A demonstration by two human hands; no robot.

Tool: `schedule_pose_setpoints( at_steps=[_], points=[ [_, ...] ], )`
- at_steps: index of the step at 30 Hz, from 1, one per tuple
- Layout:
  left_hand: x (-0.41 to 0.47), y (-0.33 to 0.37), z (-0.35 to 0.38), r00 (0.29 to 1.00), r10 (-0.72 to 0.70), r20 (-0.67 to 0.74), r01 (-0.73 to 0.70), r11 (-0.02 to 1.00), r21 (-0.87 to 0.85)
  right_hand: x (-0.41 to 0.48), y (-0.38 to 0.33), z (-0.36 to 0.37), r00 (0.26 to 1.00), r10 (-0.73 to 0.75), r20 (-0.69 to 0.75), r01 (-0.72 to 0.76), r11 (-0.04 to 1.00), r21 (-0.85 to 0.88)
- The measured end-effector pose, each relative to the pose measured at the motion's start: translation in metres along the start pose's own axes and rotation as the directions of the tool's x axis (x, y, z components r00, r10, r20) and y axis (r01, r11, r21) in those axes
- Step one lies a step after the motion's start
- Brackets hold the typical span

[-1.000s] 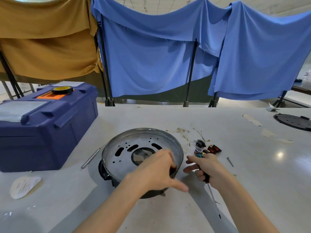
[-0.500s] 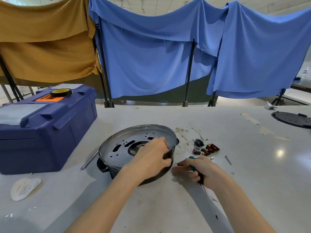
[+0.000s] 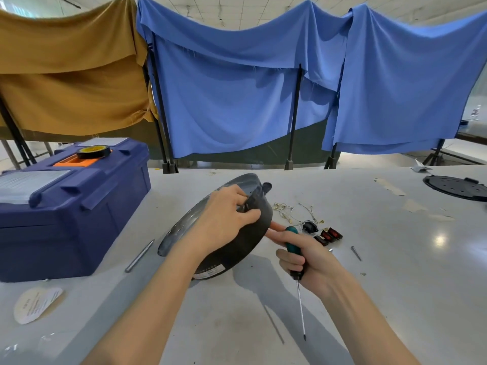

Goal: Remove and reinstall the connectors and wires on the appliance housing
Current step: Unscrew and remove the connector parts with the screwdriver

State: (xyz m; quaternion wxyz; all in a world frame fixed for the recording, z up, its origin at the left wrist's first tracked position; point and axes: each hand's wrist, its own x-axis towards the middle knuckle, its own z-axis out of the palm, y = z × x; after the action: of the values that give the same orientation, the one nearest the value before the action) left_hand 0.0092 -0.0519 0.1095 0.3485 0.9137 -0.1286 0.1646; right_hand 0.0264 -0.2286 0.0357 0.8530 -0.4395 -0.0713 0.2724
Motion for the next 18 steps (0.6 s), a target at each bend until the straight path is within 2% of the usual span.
schedule_pose_setpoints(
  at_steps=[4, 9, 14, 18],
  points=[
    [0.002, 0.003, -0.018, 0.991, -0.091, -0.102, 0.061, 0.961, -0.270, -0.005, -0.005, 0.022, 0.981, -0.171, 0.090, 0.172, 0.985, 0.005],
    [-0.006, 0.001, -0.030, 0.946, -0.271, -0.178, 0.085, 0.738, -0.670, -0.009, -0.016, 0.055, 0.932, -0.336, 0.139, 0.356, 0.918, -0.174],
    [-0.019, -0.008, -0.029, 0.885, -0.422, -0.195, 0.058, 0.517, -0.854, -0.011, -0.015, 0.077, 0.902, -0.361, 0.238, 0.412, 0.884, -0.219],
    [-0.029, -0.023, -0.030, 0.871, -0.462, -0.168, 0.044, 0.413, -0.910, -0.008, -0.011, 0.087, 0.907, -0.321, 0.273, 0.390, 0.885, -0.254]
  ],
)
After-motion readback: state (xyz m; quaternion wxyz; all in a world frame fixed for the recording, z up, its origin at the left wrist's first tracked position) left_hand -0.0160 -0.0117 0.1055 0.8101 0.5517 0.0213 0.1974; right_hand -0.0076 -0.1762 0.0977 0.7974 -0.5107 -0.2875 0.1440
